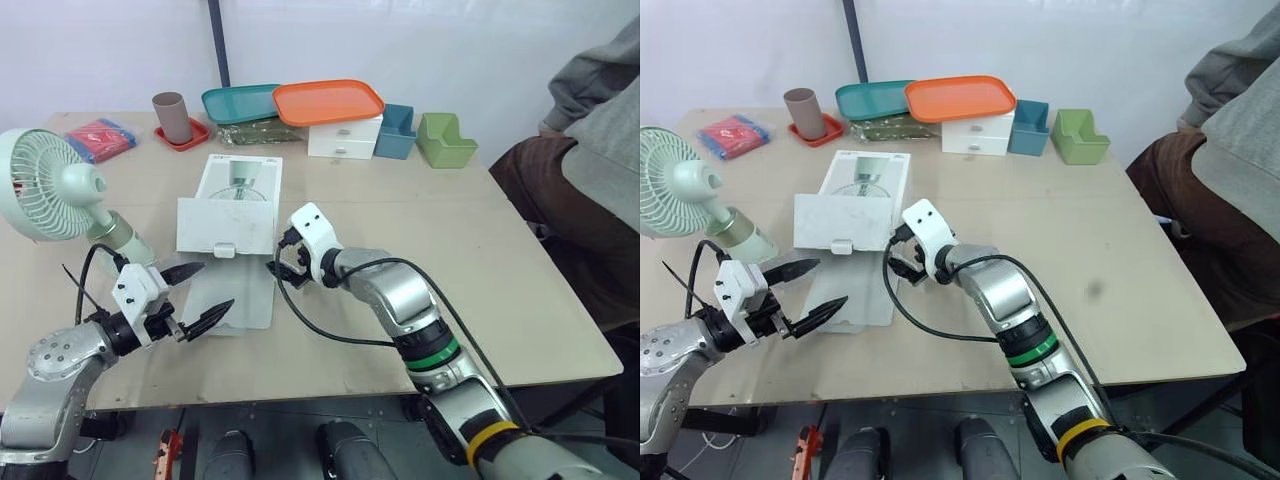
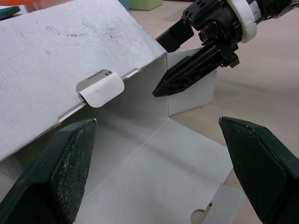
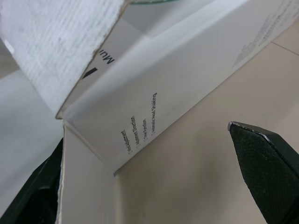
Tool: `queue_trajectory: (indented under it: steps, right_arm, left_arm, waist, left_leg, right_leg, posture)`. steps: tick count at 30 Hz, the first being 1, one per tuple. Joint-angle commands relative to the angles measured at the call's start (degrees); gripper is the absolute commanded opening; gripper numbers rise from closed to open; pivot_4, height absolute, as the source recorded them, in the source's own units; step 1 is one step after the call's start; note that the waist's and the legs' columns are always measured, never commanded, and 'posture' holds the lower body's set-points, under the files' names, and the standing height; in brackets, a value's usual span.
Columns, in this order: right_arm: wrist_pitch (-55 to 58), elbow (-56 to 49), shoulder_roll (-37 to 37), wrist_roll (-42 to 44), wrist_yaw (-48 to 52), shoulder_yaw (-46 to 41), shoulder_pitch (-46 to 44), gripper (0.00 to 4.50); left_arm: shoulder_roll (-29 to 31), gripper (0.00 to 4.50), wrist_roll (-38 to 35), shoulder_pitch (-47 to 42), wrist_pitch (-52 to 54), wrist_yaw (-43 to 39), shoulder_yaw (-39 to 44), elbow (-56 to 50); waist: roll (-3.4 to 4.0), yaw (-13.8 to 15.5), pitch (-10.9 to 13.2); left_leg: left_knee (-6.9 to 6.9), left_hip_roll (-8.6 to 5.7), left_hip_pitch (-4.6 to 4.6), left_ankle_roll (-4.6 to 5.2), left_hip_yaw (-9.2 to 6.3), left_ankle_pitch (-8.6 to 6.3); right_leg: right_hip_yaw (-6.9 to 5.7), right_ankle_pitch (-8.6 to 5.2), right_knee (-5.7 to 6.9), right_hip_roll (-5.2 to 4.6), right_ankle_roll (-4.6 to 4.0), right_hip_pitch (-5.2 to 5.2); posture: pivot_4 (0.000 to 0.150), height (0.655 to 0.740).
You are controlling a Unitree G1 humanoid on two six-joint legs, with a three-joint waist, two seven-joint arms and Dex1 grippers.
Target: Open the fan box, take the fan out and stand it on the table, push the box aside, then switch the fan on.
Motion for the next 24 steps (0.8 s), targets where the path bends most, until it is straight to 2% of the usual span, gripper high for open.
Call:
queue_trajectory:
  steps: [1,13,16,18,19,21,22,23,24]
  right_arm:
    - [-0.5,0.2,1.8,-0.3,-1.6,-1.6,-1.9,4.50]
    - [-1.0,3.4,2.3,-2.2,-4.1,-3.1,-1.4,4.50]
    - [-1.5,1.6,2.1,-1.4,-2.5,-3.0,-1.0,3.70]
    - [-2.6,-0.5,2.1,0.0,-1.1,-4.0,-0.9,3.70]
    - [-2.5,-2.4,1.9,1.6,0.6,-4.5,-0.6,3.34]
    - [-2.9,-5.9,1.3,4.5,4.6,-4.8,0.4,3.05]
    - [-3.4,-7.3,0.9,5.7,6.3,-4.8,1.0,2.45]
    - [-4.0,-7.8,0.6,6.0,7.0,-4.9,1.2,2.28]
    - [-4.2,-7.9,0.5,5.9,6.9,-4.7,1.4,1.66]
  left_arm:
    - [-0.5,4.44,1.4,0.8,-2.9,0.5,-0.8,-0.3]
    - [-0.8,4.44,1.0,2.2,-2.8,2.5,-0.1,-2.1]
    - [-0.5,4.50,-1.1,3.0,-1.4,2.5,1.4,-3.4]
    - [0.1,4.50,-2.7,3.5,-0.4,2.2,2.9,-3.7]
    - [0.5,4.50,-2.5,3.9,-0.7,1.9,3.5,-3.3]
    - [1.2,4.50,-2.4,4.6,-1.0,1.6,4.0,-3.1]
    - [1.4,4.50,-2.4,4.8,-0.9,1.5,4.1,-3.2]
    - [1.5,4.50,-2.6,4.9,-0.8,1.5,4.1,-3.3]
    - [1.6,4.50,-2.6,5.1,-0.7,1.4,4.2,-3.4]
  waist:
    - [0.00,0.0,0.0]
    - [0.01,0.0,0.0]
    - [0.01,0.0,0.0]
    - [0.01,0.0,0.0]
    - [0.01,0.0,0.0]
    - [0.02,0.0,0.0]
    - [0.02,0.0,0.0]
    - [0.02,0.0,0.0]
    - [0.02,0.0,0.0]
  left_leg:
    - [0.00,0.00,0.00,0.00,0.00,0.00]
    - [0.01,0.01,0.01,0.05,-0.01,0.03]
    - [0.01,0.01,0.01,0.06,-0.01,0.04]
    - [0.01,0.03,0.01,0.06,-0.01,0.04]
    - [0.01,0.03,0.01,0.06,-0.01,0.04]
    - [0.00,0.05,0.00,0.06,-0.01,0.04]
    - [-0.01,0.05,0.00,0.06,-0.01,0.04]
    - [-0.01,0.05,0.00,0.06,-0.01,0.04]
    - [-0.01,0.05,0.00,0.06,-0.01,0.04]
  right_leg:
    - [0.00,0.00,0.00,0.00,-0.01,0.00]
    - [-0.01,0.03,0.00,0.01,0.05,0.01]
    - [0.00,0.03,0.00,0.01,0.06,0.01]
    - [0.00,0.03,0.00,0.02,0.06,0.00]
    - [-0.01,0.03,0.00,0.03,0.05,0.00]
    - [-0.01,0.02,0.00,0.04,0.05,-0.01]
    - [-0.01,0.02,0.00,0.04,0.05,-0.01]
    - [-0.01,0.01,0.00,0.04,0.05,0.00]
    - [-0.01,-0.01,-0.01,0.04,0.07,0.01]
  posture:
    - [0.150,0.7400]
    - [0.150,0.7400]
    - [0.150,0.7400]
    - [0.150,0.7400]
    - [0.150,0.7400]
    - [0.150,0.7400]
    - [0.150,0.7400]
    - [0.150,0.7400]
    - [0.150,0.7400]
